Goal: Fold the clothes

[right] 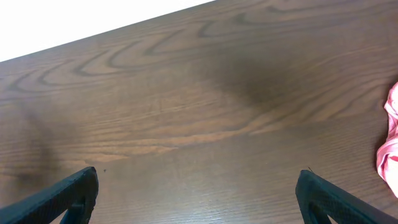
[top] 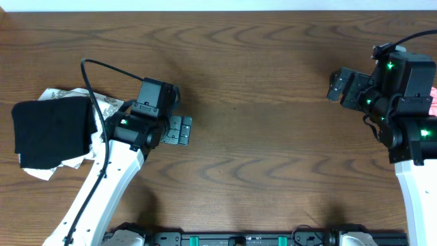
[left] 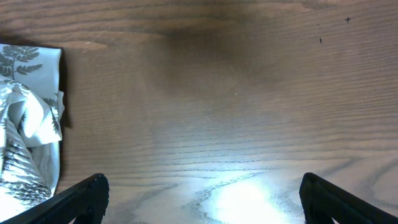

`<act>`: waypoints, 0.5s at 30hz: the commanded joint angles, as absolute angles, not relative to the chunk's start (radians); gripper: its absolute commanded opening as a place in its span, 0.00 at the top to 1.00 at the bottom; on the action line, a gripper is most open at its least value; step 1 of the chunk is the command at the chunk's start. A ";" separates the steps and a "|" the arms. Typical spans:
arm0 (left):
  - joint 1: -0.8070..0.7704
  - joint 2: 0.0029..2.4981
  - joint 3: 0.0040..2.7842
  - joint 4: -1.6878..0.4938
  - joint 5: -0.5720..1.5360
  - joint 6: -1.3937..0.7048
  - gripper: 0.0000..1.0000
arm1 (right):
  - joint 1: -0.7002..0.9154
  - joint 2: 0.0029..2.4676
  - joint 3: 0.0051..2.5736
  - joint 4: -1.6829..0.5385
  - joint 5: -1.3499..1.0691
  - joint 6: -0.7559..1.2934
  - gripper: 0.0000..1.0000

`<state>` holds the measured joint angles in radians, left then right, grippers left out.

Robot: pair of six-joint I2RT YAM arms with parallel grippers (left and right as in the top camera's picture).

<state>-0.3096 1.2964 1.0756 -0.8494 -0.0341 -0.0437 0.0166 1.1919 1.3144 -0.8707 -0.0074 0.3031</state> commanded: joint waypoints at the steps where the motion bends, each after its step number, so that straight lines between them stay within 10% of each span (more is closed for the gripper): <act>1: -0.313 1.300 1.084 -0.852 -0.053 -0.027 0.02 | 0.020 1.192 1.326 -0.900 -0.001 0.299 0.01; 15: -0.313 1.300 1.084 -0.852 -0.053 -0.027 0.02 | 0.018 0.799 0.982 -0.686 0.132 0.253 0.01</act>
<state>-0.3096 1.2961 1.0756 -0.8486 -0.0349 -0.0441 0.0170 0.8879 1.0939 -0.7097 0.0978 0.2756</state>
